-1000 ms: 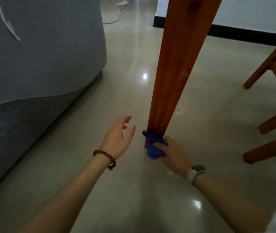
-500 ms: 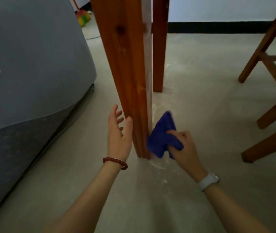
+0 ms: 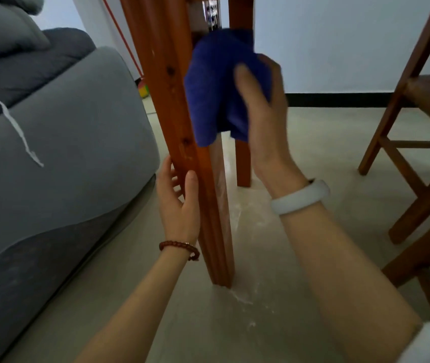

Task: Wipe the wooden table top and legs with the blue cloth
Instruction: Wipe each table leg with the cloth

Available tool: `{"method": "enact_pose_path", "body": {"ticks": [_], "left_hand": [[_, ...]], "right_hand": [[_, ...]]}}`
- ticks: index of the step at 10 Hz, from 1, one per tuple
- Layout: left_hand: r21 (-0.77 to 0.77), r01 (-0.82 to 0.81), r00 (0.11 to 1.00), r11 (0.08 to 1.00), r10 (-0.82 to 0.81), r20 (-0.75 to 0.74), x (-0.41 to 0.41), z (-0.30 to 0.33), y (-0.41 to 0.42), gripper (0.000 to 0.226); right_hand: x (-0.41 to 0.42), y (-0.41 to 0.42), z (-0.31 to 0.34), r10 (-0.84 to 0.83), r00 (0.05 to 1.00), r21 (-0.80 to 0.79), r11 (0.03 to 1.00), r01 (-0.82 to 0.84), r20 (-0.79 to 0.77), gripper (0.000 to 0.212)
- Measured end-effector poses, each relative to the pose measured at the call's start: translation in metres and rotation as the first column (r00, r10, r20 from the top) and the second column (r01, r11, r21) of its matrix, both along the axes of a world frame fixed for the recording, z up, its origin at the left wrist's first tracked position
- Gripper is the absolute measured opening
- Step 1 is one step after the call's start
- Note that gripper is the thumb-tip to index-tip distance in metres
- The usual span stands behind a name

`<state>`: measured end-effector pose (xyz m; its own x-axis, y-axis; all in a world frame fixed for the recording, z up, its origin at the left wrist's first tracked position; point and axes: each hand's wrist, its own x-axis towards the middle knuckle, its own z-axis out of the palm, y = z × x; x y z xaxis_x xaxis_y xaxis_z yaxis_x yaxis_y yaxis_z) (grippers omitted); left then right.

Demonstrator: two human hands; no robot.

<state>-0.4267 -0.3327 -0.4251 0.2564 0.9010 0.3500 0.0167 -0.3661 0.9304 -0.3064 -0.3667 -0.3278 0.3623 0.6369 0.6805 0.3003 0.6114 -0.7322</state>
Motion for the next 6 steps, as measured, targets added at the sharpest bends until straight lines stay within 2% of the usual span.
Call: {"method": "enact_pose_path", "body": {"ticks": [1,2,3,4,5,6], "left_hand": [[0.006,-0.002,1.0,1.0,0.002,-0.029,-0.004,-0.005,0.005,0.056],[0.03,0.016,0.998,0.999,-0.014,-0.068,-0.006,-0.008,0.008,0.062],[0.049,0.015,0.992,0.999,-0.008,-0.127,-0.003,-0.012,0.007,0.062],[0.056,-0.004,0.986,0.998,0.013,-0.163,0.001,-0.017,0.009,0.065],[0.055,-0.016,0.986,0.998,0.025,-0.163,0.001,-0.022,0.009,0.063],[0.071,-0.016,0.988,0.997,0.026,-0.15,0.001,-0.025,0.008,0.062]], "right_hand": [[0.008,0.031,-0.025,0.425,0.886,-0.04,0.904,-0.426,0.182,0.054],[-0.024,0.009,-0.138,-0.342,0.929,-0.192,0.93,0.314,-0.138,0.015],[-0.029,-0.037,-0.242,-0.449,0.893,-0.612,0.707,0.355,-0.001,0.012],[0.004,-0.041,-0.244,-0.507,0.846,-0.758,0.484,0.437,0.164,0.019],[0.011,-0.041,-0.171,-0.541,0.841,-0.415,0.76,0.501,0.025,0.01],[-0.001,-0.027,-0.115,-0.517,0.848,-0.132,0.854,0.503,-0.119,0.023]]}}
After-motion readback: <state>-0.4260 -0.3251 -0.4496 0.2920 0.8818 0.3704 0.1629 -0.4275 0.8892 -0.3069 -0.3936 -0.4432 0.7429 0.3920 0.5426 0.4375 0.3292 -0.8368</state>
